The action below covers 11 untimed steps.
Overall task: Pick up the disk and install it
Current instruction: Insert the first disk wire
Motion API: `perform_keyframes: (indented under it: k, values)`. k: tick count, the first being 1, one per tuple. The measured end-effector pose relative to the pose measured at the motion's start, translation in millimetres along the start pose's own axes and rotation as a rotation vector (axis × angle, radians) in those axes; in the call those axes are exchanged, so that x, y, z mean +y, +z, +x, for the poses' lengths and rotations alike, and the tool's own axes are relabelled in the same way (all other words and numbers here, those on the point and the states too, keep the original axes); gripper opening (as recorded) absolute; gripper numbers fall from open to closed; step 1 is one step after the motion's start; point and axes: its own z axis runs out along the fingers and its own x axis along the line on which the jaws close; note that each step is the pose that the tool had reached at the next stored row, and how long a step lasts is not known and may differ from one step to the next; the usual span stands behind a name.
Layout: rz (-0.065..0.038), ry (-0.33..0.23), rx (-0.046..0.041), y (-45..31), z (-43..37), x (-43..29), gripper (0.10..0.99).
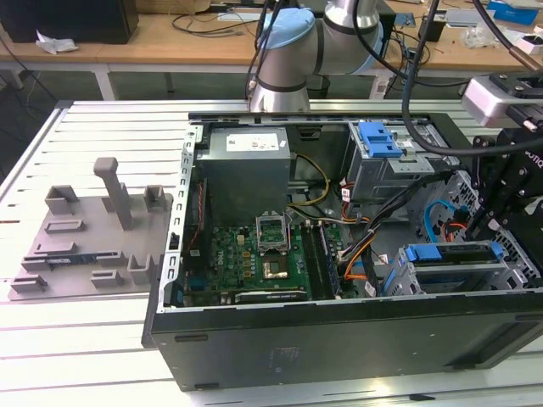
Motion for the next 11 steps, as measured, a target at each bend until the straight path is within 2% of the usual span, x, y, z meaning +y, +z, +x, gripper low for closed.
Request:
perform_keyframes:
  k: [11]
  values:
    - [0.001, 0.017, -0.0003, 0.5, 1.6, 0.9, 0.169]
